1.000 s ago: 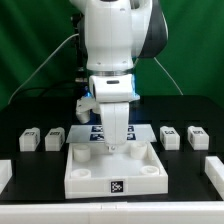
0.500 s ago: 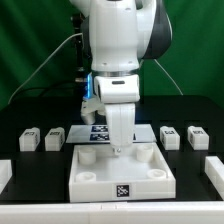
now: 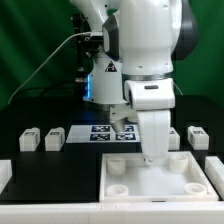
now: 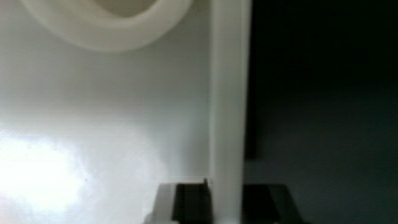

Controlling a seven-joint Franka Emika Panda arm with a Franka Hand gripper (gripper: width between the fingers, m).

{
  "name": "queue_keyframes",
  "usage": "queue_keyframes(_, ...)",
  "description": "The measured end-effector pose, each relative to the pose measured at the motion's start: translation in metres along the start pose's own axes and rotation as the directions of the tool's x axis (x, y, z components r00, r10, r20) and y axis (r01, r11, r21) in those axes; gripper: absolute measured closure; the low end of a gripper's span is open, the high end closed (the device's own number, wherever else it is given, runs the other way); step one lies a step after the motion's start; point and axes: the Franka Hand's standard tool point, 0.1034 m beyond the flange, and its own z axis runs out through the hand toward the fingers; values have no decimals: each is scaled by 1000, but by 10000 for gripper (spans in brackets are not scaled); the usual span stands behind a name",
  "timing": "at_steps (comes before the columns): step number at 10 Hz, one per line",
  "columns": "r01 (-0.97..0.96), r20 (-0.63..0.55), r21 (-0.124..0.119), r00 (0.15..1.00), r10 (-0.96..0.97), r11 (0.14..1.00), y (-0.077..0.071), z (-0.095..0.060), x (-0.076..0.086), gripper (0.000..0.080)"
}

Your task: Assemble one leg

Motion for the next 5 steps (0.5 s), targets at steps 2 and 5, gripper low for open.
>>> queue_keyframes(2, 4, 3, 13, 1000, -4, 1000, 3, 1, 8, 739)
queue_keyframes(5, 34, -3, 6, 999, -34, 999, 3, 2, 15, 739)
